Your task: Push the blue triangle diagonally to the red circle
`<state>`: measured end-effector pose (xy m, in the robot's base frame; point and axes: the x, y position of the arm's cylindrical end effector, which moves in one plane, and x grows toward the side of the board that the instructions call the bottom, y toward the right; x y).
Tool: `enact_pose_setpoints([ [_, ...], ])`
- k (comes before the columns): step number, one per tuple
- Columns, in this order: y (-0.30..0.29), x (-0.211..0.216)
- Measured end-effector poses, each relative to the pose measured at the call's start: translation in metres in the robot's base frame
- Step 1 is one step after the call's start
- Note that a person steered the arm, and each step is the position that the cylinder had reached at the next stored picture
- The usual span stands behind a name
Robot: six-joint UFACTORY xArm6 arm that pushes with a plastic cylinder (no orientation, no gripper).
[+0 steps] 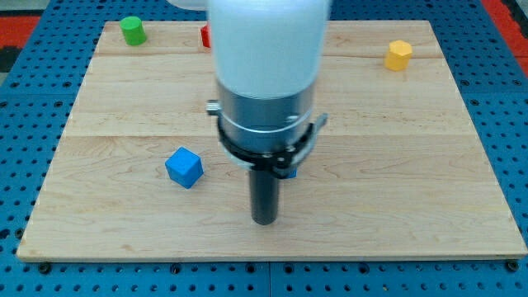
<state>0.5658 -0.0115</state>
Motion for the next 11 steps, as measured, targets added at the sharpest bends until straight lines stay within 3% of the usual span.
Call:
enact_pose_setpoints([
  [2, 0.02, -0.111],
  [3, 0.043, -0.144],
  [5, -0.039, -0.085],
  [7, 0.051, -0.079],
  [9, 0.109, -0.024],
  [10, 0.155, -0.027],
  [11, 0.151, -0.029],
])
